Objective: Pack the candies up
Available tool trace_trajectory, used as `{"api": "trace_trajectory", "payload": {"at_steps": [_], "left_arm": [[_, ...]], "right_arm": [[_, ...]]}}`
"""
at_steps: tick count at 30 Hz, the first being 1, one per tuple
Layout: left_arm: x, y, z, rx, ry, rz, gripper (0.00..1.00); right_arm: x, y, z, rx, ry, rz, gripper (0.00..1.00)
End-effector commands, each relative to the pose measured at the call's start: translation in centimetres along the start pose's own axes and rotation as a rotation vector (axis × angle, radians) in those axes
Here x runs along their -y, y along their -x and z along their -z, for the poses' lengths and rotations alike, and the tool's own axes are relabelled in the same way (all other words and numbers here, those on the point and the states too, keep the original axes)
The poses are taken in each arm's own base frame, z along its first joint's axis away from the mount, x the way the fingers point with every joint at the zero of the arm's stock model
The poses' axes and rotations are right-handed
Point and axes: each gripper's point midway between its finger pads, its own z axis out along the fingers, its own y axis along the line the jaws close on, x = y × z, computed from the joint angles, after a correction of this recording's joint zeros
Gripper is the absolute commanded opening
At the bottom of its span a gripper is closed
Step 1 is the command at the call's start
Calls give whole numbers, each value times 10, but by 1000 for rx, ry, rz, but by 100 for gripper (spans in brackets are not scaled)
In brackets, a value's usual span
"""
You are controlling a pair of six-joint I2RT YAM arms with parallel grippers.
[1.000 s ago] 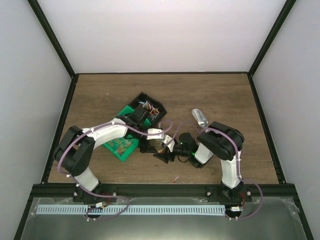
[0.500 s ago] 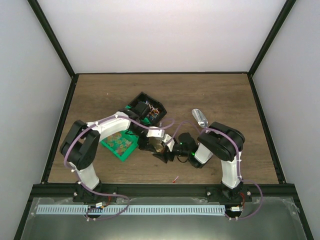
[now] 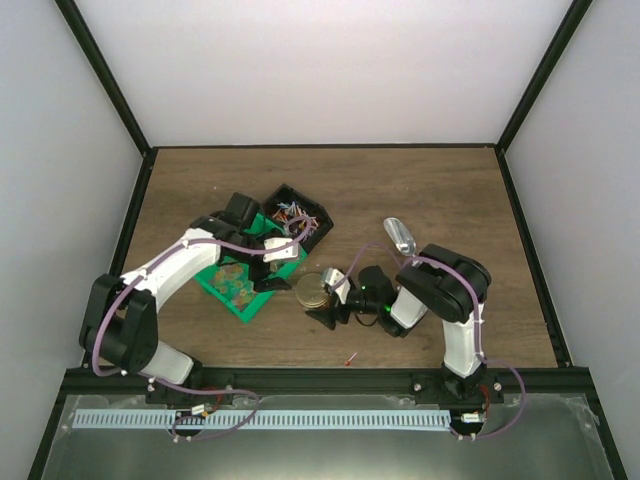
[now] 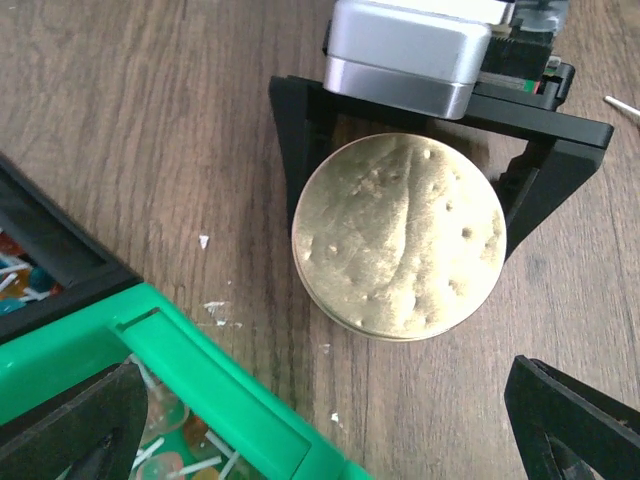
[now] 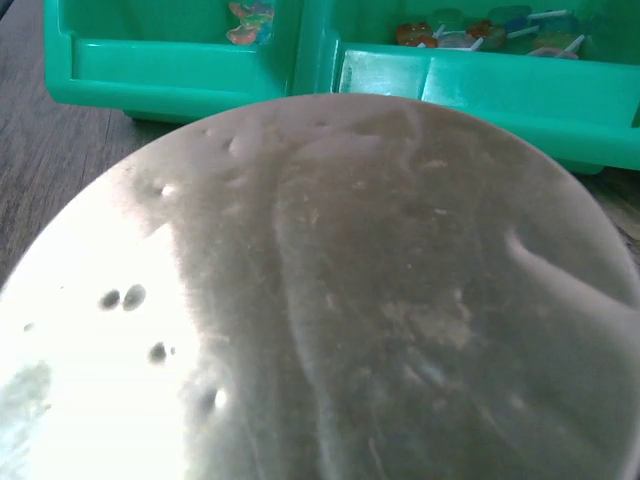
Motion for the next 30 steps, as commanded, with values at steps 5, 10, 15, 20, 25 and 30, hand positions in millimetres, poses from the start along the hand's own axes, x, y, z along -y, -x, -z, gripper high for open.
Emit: {"api": "trace_trajectory", "payload": {"at_steps": [5,10,15,20,25,30], "left_arm": [[-22,3,21,53,126,86,100],[-31,3,29,55,164,99,100],[-33,4,33,58,176,91,100],[-40,8,38,62,203,91,100],[-54,19,52,104,227,196,100],[-89,30,81,191,305,329,100]], "right_arm": [[-8,-35,16,-162,-11,-121,100],[-3,-21,21,-185,-44,-149,100],[-9,1,35,-163,-35,-150,100],[-9,17,48,-158,-58,-130,100],[-2,47,66,-108,-105,-114,100],[17,96,88,-11,-159,-103,100]]}}
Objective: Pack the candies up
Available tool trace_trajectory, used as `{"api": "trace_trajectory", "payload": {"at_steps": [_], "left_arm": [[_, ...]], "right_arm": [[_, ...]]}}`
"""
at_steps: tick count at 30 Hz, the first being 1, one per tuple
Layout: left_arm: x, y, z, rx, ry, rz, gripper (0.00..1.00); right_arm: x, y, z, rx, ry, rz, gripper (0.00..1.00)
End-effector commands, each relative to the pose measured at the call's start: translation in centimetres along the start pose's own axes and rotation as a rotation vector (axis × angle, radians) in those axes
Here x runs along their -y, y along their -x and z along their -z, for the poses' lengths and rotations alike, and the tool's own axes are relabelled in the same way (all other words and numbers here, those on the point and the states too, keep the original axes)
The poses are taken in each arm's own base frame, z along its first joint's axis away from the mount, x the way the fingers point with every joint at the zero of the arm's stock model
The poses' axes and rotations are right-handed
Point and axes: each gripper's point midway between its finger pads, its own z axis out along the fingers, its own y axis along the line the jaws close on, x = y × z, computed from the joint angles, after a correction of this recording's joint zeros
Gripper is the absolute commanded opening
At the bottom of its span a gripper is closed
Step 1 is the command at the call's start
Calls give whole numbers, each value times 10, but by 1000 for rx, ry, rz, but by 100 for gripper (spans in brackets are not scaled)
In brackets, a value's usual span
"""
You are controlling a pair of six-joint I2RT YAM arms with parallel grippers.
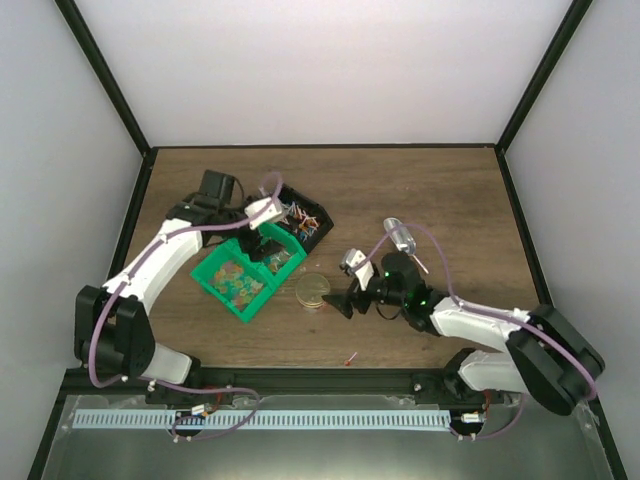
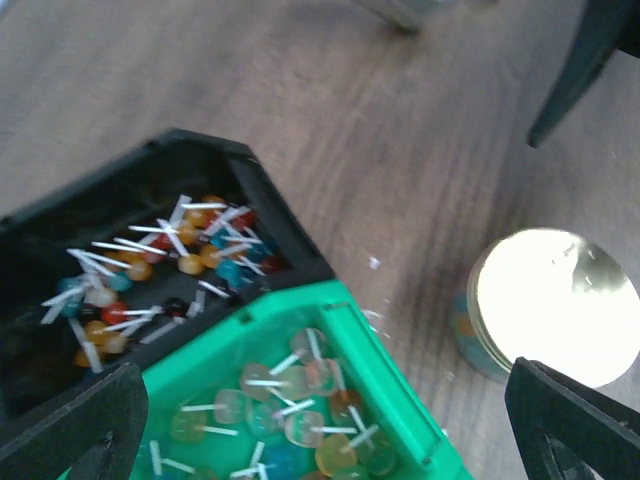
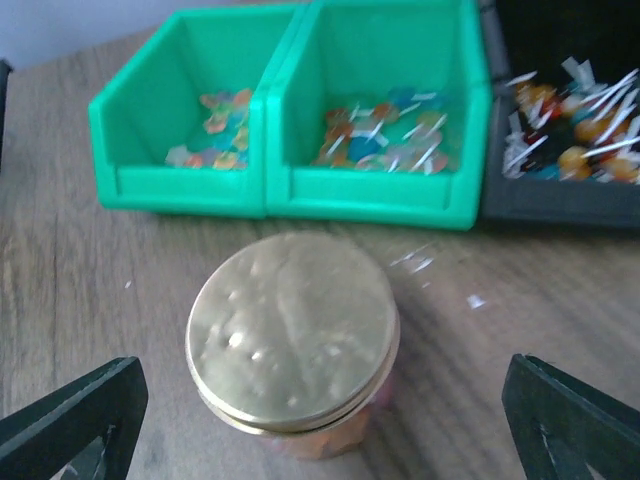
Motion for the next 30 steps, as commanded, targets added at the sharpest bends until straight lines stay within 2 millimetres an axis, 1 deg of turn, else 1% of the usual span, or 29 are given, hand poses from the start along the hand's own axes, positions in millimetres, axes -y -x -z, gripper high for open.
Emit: {"api": "trace_trajectory", "payload": {"at_steps": [1,2,5,6,8,10,11,12,13,15,16,18,20,22,25,28,30], "left_arm": [[-42,30,22,115,87,158,100],[-57,34,27,131,121,197,100],[-90,48,39,151,155,281,100],[-104,51,44,149,179,315,100],[-135,58,54,143,223,397,100],[-164,62,68,158,249,482,100],[-179,60,74,168,262,535,100],[-195,60,85,184,283,584,100],[-210,55,93,188,301,634,100],[-239,50,114,216,358,711,100],[-250,41,122,227,384,743,100],[-265,21,136,224,449,782,100],[-275,-3,146,201,500,826,100],[-279,-29,152,165,533,887,100],[-275,-74,155,88,558,956,100],[-261,-122,162,41,580,1038,100],[-250,-143,163,22,609,1068,100]], "right_arm": [[22,43,17,51,-60,-19,100],[29,55,21,68,-82,-20,100],[56,94,35,118,-169,-17,100],[65,107,40,133,-190,-23,100],[85,132,53,172,-225,-43,100],[111,154,70,211,-275,-67,100],[125,162,78,224,-296,-78,100],[139,170,87,236,-318,-88,100],[152,175,97,247,-343,-101,100],[183,182,120,265,-398,-134,100],[196,182,130,272,-420,-151,100],[222,179,152,281,-465,-189,100],[243,170,172,283,-503,-236,100],[262,156,189,279,-529,-307,100],[282,129,212,260,-574,-429,100],[287,102,228,244,-606,-497,100],[288,83,235,224,-634,-536,100]]}}
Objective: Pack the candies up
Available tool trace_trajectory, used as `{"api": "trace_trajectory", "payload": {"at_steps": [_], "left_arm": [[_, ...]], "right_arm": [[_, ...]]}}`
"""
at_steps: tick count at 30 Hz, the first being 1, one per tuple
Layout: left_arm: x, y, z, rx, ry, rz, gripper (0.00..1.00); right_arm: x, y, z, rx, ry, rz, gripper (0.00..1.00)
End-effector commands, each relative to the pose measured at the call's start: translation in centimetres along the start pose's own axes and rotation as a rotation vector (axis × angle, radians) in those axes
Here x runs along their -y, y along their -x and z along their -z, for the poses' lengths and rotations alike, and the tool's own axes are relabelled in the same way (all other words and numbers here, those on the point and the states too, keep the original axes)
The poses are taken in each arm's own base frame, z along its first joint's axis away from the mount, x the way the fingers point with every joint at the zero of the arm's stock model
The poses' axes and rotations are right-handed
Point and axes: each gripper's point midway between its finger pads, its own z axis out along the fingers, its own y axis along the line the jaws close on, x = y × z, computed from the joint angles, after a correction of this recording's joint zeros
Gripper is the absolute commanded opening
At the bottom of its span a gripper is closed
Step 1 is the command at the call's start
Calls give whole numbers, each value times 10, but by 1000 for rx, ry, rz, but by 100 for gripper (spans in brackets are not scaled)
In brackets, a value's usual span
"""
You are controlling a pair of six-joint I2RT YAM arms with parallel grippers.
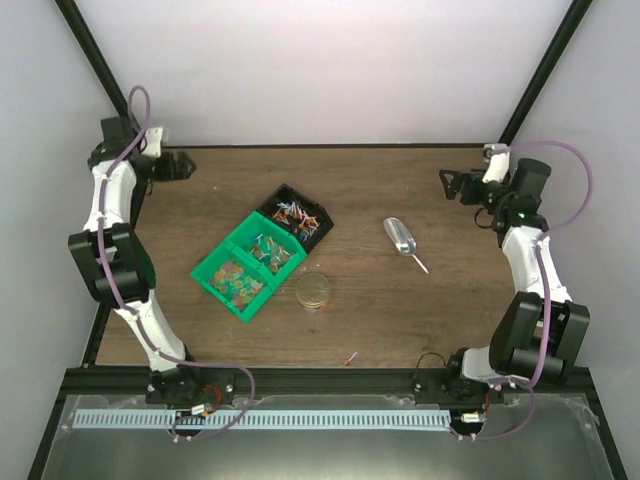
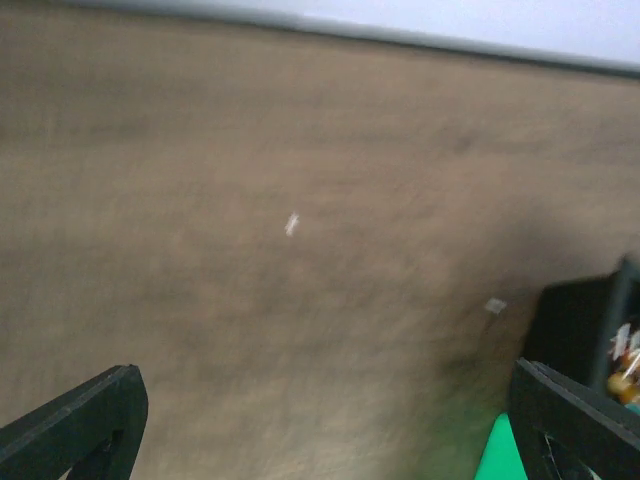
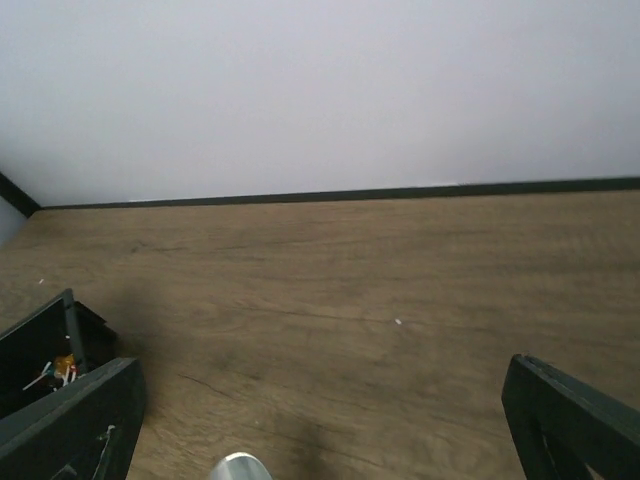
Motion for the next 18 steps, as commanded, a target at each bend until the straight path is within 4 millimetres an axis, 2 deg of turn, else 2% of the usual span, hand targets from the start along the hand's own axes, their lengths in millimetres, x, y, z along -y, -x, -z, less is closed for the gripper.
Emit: {"api": "trace_trajectory", "payload": {"at_steps": [1,4,8,11,18], "left_arm": [[-30,-46,14,-53,94,73,100],[-32,-65,16,-53,127,82,100],[-28,-89,14,-67,128,128,100],[-26,-98,14,-68,125,154,100],[-30,-101,16,-56,161,183,100]], "right_arm": [[13,-25,16,-63,-17,-88,100],[24,-51,19,-112,-51,-132,100],[23,-73,22,-126,-52,-166,100],[22,-80,24,-129,-53,-172,100],[19,-80,23,-129,-35,-164,100]]}}
